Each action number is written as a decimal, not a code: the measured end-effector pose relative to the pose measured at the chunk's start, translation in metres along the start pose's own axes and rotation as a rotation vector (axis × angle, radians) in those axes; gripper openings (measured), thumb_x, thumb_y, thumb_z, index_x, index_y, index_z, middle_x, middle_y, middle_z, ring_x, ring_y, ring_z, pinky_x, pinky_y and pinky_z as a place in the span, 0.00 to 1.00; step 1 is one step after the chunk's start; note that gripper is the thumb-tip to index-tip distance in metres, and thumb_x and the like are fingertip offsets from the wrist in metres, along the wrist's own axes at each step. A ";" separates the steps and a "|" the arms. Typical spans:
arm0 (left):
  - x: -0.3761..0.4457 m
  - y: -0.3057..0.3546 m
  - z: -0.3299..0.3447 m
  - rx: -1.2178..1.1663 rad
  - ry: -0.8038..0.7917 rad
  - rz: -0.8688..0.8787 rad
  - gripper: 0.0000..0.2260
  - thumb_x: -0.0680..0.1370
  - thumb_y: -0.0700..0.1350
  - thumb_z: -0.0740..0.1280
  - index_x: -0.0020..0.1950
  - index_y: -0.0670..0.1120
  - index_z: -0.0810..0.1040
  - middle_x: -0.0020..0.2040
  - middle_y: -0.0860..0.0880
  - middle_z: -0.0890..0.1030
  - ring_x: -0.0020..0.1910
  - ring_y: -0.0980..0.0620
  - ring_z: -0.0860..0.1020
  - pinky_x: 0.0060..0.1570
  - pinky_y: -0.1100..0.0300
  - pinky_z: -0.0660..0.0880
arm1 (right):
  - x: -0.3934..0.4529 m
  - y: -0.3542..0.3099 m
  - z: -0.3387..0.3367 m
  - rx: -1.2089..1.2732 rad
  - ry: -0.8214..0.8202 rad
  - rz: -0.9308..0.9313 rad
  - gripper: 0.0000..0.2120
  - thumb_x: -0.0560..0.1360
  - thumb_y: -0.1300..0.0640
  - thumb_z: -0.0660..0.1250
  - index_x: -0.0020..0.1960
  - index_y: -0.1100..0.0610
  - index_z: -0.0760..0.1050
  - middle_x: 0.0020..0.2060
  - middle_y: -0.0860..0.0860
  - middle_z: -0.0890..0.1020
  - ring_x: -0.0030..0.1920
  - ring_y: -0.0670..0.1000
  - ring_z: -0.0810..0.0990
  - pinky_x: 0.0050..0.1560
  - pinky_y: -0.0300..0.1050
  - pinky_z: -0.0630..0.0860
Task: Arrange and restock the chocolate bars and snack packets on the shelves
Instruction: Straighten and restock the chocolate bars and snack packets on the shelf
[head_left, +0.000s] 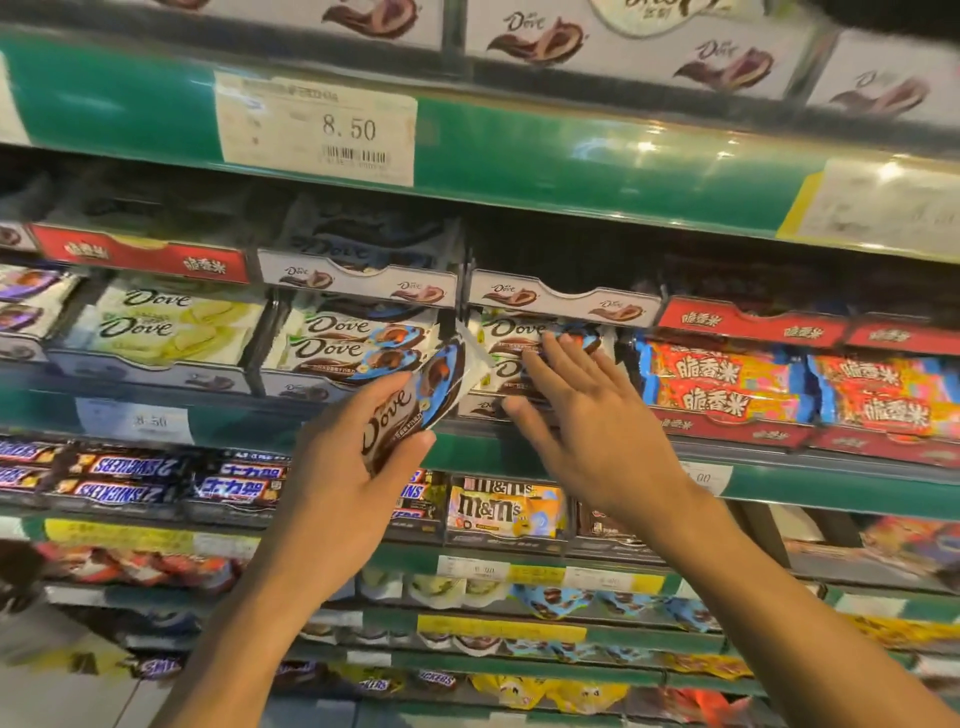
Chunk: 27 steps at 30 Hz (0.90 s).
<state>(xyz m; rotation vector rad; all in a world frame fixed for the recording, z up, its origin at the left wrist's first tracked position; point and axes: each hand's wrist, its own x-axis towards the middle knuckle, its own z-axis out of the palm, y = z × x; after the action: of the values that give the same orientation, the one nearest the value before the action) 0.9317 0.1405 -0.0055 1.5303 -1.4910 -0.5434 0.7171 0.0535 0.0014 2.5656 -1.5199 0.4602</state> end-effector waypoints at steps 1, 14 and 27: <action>0.002 0.001 -0.001 0.031 -0.004 0.011 0.22 0.77 0.54 0.67 0.71 0.61 0.68 0.62 0.61 0.75 0.59 0.63 0.74 0.55 0.65 0.75 | 0.001 0.000 0.000 -0.004 -0.021 0.001 0.32 0.82 0.34 0.46 0.80 0.51 0.57 0.79 0.51 0.57 0.80 0.49 0.50 0.79 0.52 0.49; 0.027 0.025 0.018 0.455 -0.143 0.467 0.23 0.77 0.48 0.69 0.72 0.50 0.72 0.65 0.53 0.76 0.61 0.57 0.62 0.57 0.66 0.53 | -0.023 -0.009 -0.043 1.245 0.014 0.245 0.21 0.73 0.58 0.75 0.64 0.51 0.73 0.51 0.53 0.84 0.46 0.54 0.85 0.47 0.52 0.83; 0.060 0.026 0.040 0.341 -0.101 0.522 0.24 0.77 0.49 0.70 0.72 0.50 0.69 0.65 0.50 0.77 0.62 0.58 0.62 0.59 0.63 0.56 | -0.009 0.033 -0.025 0.392 0.174 0.072 0.21 0.73 0.48 0.73 0.65 0.50 0.77 0.60 0.48 0.77 0.61 0.49 0.74 0.59 0.49 0.75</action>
<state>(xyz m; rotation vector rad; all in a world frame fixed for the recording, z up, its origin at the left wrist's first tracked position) 0.8952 0.0750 0.0120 1.2907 -2.0486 -0.0591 0.6796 0.0512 0.0207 2.6575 -1.5953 1.0567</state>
